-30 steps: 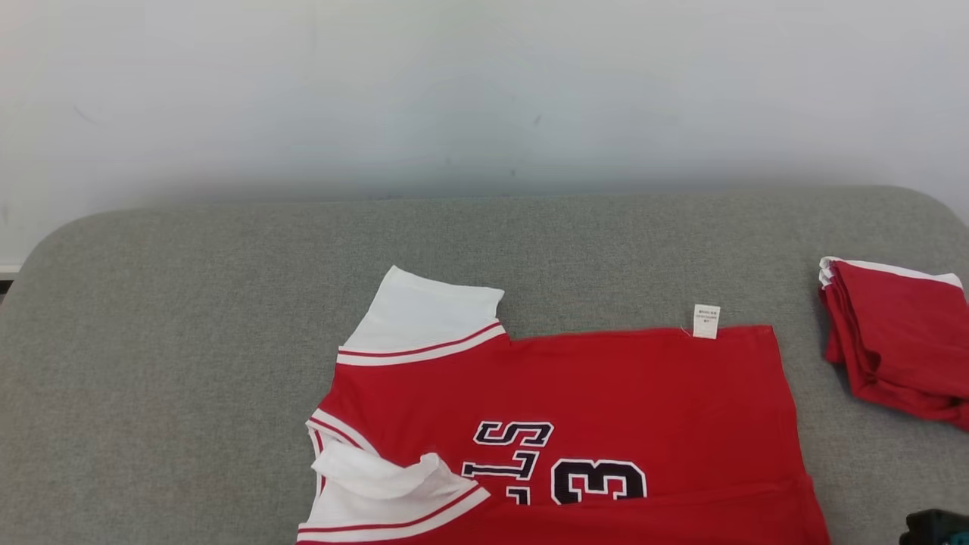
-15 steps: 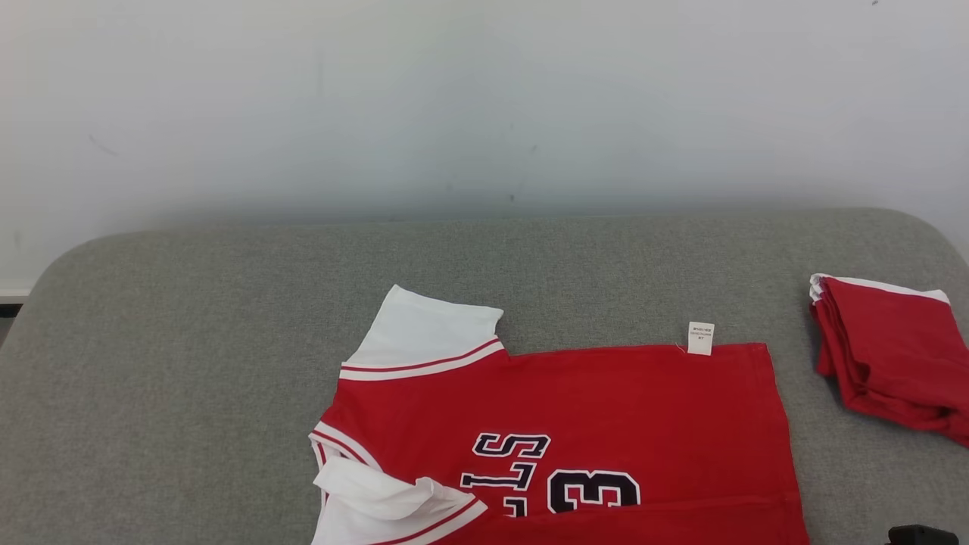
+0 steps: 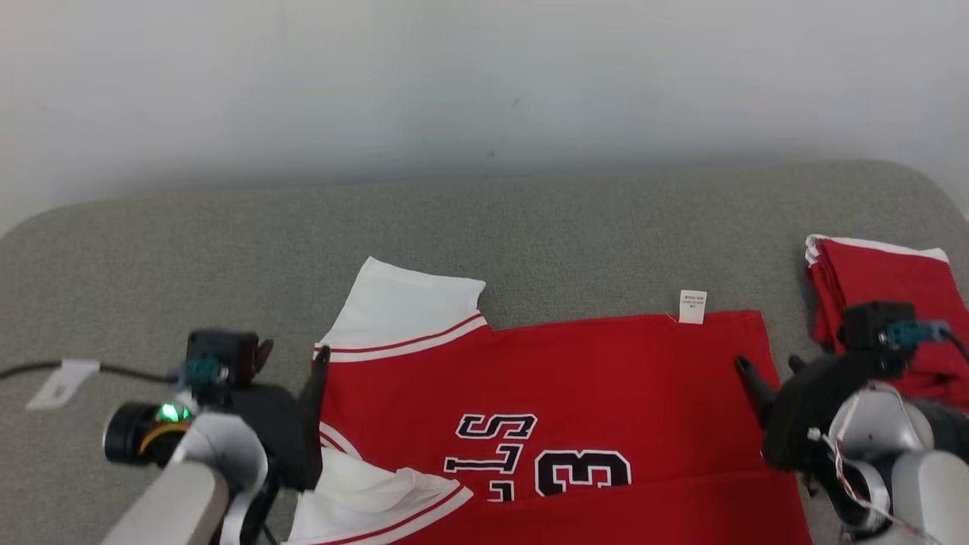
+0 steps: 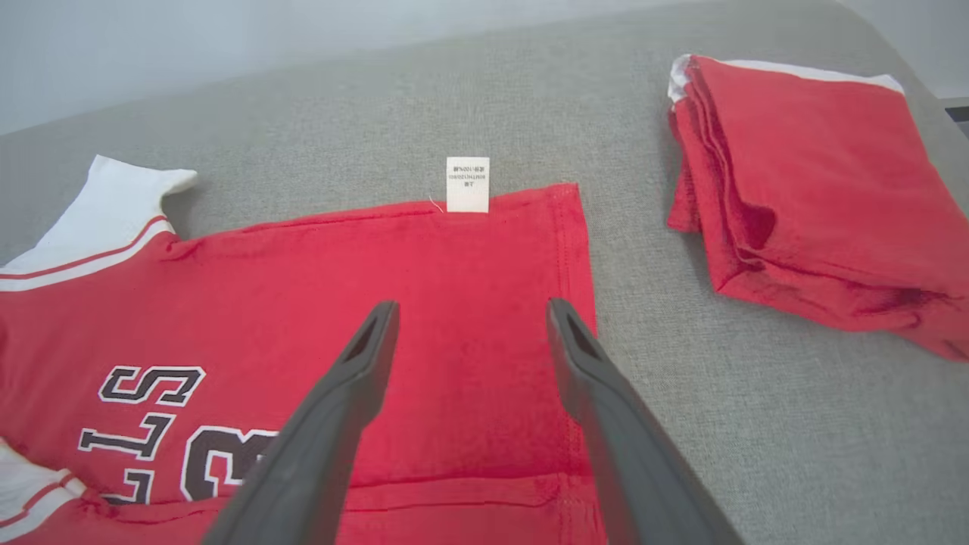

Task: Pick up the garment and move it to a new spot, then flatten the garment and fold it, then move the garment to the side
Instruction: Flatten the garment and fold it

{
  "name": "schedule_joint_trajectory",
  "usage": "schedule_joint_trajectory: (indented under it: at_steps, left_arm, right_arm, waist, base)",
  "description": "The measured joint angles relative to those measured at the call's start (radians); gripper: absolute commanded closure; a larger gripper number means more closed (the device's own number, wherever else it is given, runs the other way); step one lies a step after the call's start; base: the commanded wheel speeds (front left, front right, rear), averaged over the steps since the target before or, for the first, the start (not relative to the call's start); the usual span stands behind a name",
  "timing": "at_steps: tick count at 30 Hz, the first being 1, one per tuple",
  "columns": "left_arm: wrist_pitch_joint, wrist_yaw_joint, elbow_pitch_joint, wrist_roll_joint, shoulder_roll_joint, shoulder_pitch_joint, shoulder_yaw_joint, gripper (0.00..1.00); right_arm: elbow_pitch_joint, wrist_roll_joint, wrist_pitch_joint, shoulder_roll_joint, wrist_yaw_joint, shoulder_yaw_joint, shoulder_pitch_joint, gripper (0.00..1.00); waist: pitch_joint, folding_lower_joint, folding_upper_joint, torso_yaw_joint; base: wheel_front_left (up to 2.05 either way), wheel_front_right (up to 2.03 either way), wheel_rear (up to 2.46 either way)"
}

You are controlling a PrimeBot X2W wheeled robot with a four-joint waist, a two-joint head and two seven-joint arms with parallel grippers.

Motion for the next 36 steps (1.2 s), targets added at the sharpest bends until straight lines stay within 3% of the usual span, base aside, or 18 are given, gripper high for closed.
schedule_joint_trajectory:
  at_steps: [5, 12, 24, 30, 31, 32, 33, 34, 36]
  left_arm:
    - [0.133, -0.046, 0.12, 0.024, -0.019, -0.282, -0.029, 0.0]
    - [0.235, -0.09, 0.268, 0.044, -0.027, -0.481, -0.052, 0.0]
    - [0.275, -0.088, 0.392, 0.044, -0.022, -0.581, -0.044, 0.0]
    - [0.252, -0.051, 0.421, 0.06, -0.007, -0.598, -0.039, 0.0]
    - [0.252, -0.049, 0.424, 0.064, -0.005, -0.599, -0.04, 0.08]
    - [0.256, -0.049, 0.424, 0.062, -0.005, -0.6, -0.04, 0.37]
    - [0.258, -0.05, 0.423, 0.059, -0.007, -0.6, -0.041, 0.75]
    - [0.268, -0.05, 0.423, 0.06, -0.008, -0.6, -0.046, 1.0]
    - [0.282, -0.054, 0.417, 0.057, -0.013, -0.6, -0.053, 1.0]
  right_arm:
    - [0.065, -0.013, 0.066, 0.0, 0.0, 0.04, -0.223, 0.0]
    - [0.105, -0.014, 0.064, 0.001, 0.0, 0.12, -0.369, 0.0]
    - [0.115, -0.002, 0.022, -0.002, 0.0, 0.156, -0.399, 0.0]
    - [0.112, -0.007, 0.023, -0.014, 0.0, 0.189, -0.418, 0.0]
    - [0.111, -0.006, 0.023, -0.014, 0.0, 0.192, -0.42, 0.0]
    - [0.111, -0.004, 0.023, -0.014, 0.0, 0.194, -0.42, 0.0]
    - [0.111, -0.004, 0.023, -0.015, 0.0, 0.195, -0.42, 0.0]
    - [0.11, -0.003, 0.024, -0.017, 0.0, 0.194, -0.42, 0.0]
    - [0.109, -0.003, 0.029, -0.023, 0.0, 0.192, -0.421, 0.0]
  waist:
    - [0.104, 0.0002, 0.0001, -0.021]
    - [0.239, 0.0003, 0.0001, -0.054]
    - [0.368, 0.0003, 0.0003, -0.128]
    - [0.382, 0.0, 0.0002, -0.162]
    - [0.382, 0.0, 0.0001, -0.166]
    - [0.383, 0.0, 0.0002, -0.169]
    - [0.383, 0.0, 0.0002, -0.17]
    - [0.384, 0.0, 0.0001, -0.17]
    - [0.385, -0.0001, 0.0001, -0.166]
  base:
    - [0.0, 0.0, 0.0]
    - [0.0, 0.0, 0.0]
    - [0.0, 0.0, 0.0]
    - [0.0, 0.0, 0.0]
    - [0.0, 0.0, 0.0]
    - [0.0, 0.0, 0.0]
    - [0.0, 0.0, 0.0]
    - [0.0, 0.0, 0.0]
    - [0.0, 0.0, 0.0]
